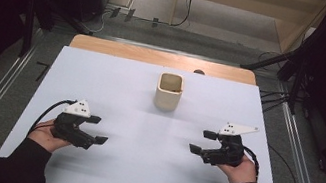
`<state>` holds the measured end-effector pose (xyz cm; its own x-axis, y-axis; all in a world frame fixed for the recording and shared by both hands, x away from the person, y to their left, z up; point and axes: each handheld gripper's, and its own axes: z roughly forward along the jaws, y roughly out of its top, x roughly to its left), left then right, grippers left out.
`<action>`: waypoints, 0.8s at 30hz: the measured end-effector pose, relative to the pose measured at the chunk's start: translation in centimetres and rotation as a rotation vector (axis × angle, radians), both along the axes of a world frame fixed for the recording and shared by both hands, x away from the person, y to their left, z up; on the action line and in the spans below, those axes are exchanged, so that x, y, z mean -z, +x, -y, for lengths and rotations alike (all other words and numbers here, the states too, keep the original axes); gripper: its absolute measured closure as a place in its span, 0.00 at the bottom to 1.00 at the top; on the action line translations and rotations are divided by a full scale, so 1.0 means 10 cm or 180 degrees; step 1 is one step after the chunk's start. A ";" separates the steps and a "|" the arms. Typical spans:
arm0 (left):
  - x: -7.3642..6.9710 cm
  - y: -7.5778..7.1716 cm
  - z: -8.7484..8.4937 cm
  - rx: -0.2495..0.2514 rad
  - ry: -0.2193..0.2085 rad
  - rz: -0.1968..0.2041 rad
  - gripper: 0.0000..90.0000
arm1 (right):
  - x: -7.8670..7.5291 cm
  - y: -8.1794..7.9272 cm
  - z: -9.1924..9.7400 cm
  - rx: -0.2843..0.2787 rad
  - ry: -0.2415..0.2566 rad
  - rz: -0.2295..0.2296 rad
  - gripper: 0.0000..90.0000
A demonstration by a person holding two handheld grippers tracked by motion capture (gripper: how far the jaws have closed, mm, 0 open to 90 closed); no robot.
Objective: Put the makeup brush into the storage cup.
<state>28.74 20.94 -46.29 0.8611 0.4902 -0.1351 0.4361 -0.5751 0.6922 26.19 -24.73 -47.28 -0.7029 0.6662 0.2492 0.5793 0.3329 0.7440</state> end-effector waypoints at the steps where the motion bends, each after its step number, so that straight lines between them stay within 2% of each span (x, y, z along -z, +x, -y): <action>1: 0.00 0.00 0.00 -0.0004 -0.0004 0.0001 0.26 | 0.00 -0.01 0.00 0.0000 0.0005 -0.0010 0.23; 10: 0.01 0.03 -0.03 -0.0024 -0.0019 -0.0013 0.26 | -0.02 -0.02 0.00 0.0010 0.0005 0.0014 0.23; 24: 0.00 0.02 -0.03 -0.0024 -0.0015 -0.0003 0.26 | 0.01 -0.02 -0.02 -0.0008 -0.0033 -0.0051 0.24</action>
